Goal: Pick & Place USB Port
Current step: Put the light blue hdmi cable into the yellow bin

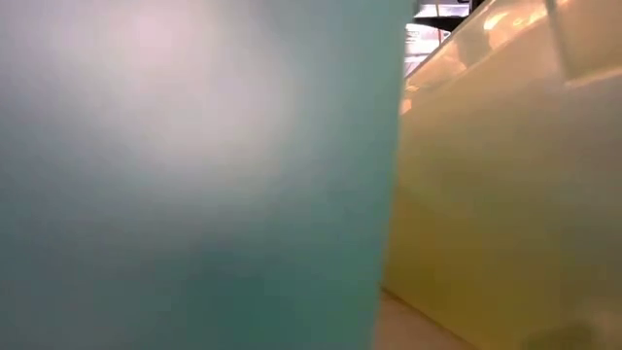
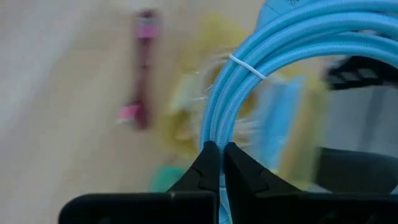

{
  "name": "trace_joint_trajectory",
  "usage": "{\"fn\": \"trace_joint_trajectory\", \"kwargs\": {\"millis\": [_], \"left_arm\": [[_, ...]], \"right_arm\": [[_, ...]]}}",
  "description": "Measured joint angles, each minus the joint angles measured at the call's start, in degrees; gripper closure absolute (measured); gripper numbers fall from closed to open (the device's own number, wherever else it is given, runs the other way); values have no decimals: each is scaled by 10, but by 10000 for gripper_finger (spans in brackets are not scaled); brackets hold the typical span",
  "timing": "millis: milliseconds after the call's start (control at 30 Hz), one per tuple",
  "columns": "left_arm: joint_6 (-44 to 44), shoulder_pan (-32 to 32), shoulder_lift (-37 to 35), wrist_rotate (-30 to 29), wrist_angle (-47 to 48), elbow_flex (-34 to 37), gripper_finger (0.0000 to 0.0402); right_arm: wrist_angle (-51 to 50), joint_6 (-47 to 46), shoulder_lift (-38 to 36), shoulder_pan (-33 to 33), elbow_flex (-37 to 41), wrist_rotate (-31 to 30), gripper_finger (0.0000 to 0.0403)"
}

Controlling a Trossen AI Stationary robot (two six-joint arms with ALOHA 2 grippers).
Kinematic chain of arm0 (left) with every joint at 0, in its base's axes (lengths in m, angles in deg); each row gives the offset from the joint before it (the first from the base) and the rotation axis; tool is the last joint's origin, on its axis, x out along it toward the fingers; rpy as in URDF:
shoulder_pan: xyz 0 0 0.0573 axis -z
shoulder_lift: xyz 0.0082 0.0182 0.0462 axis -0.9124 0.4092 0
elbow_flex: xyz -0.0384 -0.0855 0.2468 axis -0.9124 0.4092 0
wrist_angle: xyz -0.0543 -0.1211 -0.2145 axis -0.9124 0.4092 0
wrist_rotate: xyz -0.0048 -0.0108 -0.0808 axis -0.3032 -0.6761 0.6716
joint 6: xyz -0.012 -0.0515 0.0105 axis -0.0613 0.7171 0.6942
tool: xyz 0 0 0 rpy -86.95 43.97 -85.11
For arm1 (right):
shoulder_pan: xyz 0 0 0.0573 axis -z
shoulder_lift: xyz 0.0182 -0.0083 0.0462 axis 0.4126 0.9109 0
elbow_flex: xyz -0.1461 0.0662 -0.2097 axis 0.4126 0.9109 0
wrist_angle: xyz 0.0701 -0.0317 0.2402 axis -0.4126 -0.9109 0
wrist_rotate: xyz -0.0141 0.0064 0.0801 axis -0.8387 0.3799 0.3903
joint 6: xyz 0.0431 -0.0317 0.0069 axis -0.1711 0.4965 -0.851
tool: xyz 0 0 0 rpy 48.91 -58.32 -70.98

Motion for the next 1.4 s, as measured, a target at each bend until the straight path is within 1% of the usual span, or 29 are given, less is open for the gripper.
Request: {"fn": "trace_joint_trajectory", "kwargs": {"millis": [67, 167, 400, 533, 667, 867, 1067, 1133, 1267, 1400], "left_arm": [[13, 10, 20, 21, -44, 0, 397], [32, 7, 55, 49, -88, 0, 397], [43, -3, 113, 95, -101, 0, 397], [51, -10, 123, 97, -125, 0, 397], [58, -16, 122, 86, -141, 0, 397], [43, -17, 129, 106, -146, 0, 397], [40, -4, 157, 133, -152, 0, 397], [40, 0, 166, 129, -158, 0, 397], [18, 4, 169, 68, -146, 0, 397], [-6, -5, 171, 40, -109, -11, 397]], "right_arm": [[-2, 2, -5, 6, 0, 0, 138], [-2, 8, -11, 14, 0, 1, 138], [-4, 13, -15, 15, 0, 0, 138], [-3, 13, -15, 15, 0, 0, 138], [-1, 14, -15, 14, 0, 0, 138], [3, 15, -15, 14, 0, 0, 138], [5, 15, -15, 14, 0, 1, 138], [4, 15, -15, 14, 0, 1, 138], [5, 14, -15, 12, 0, 1, 138], [7, 13, -15, 11, 0, 0, 138]]}}
